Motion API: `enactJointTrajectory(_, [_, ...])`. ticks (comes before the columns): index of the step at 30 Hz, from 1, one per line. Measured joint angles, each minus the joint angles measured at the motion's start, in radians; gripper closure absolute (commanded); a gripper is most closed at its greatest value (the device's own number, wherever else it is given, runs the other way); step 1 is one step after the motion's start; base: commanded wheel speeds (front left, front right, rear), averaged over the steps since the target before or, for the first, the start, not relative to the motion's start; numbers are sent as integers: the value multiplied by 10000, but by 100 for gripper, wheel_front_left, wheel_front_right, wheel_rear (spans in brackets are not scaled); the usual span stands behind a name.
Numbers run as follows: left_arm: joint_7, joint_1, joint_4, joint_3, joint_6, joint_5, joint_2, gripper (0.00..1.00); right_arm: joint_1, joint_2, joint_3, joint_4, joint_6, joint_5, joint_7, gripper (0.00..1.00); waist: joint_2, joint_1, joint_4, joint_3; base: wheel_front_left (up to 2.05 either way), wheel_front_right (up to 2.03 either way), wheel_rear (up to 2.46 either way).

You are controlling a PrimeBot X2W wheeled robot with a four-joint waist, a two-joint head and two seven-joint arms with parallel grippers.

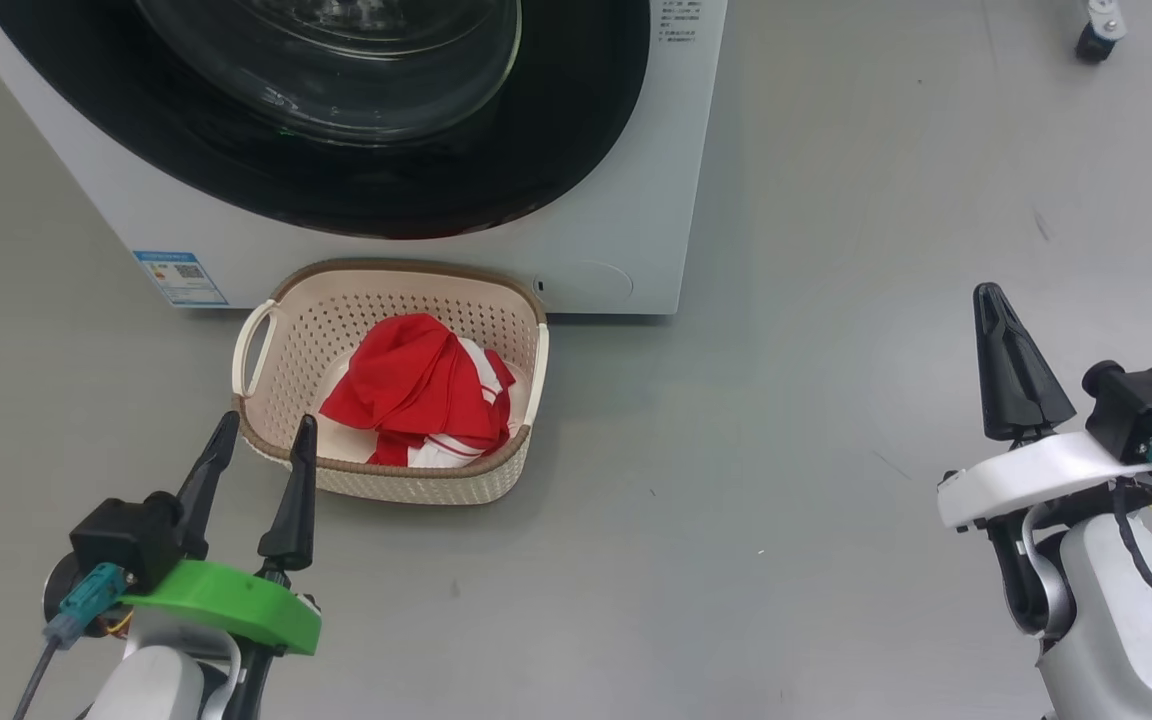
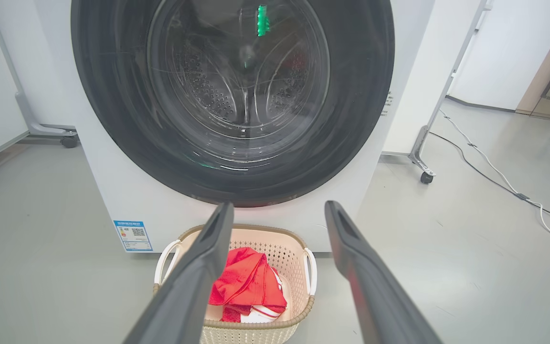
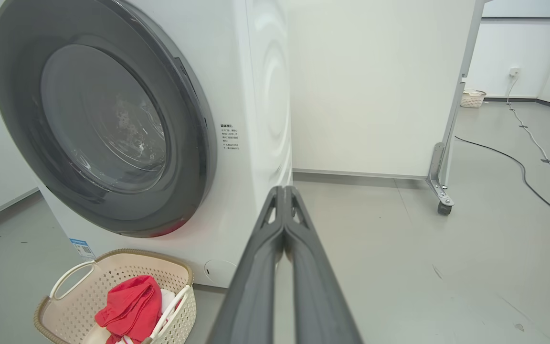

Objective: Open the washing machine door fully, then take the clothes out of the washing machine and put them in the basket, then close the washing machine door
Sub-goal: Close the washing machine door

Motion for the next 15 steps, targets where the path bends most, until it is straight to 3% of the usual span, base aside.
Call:
enactJointTrajectory(4, [0, 103, -50, -104, -17, 13, -13, 0, 469, 65, -159, -309, -102, -6, 0, 100, 0, 0, -214, -291, 0, 0, 0])
enactJointTrajectory(5, [0, 134, -63, -117, -17, 13, -13, 0, 557, 96, -219, -407, -104, -6, 0, 67, 0, 0, -257, -340, 0, 0, 0])
enactJointTrajectory(6, [0, 158, -79, -125, -17, 13, -13, 0, 642, 123, -267, -500, -128, -6, 0, 7, 0, 0, -295, -383, 0, 0, 0])
enactJointTrajectory(7, [0, 175, -94, -127, -17, 13, -13, 0, 711, 161, -293, -566, -180, -6, 0, 0, 0, 0, -326, -417, 0, 0, 0])
enactJointTrajectory(15, [0, 225, -213, -29, -17, 13, -63, 0, 1328, 349, -451, -918, -184, -17, 0, 0, 0, 0, -424, -508, 0, 0, 0])
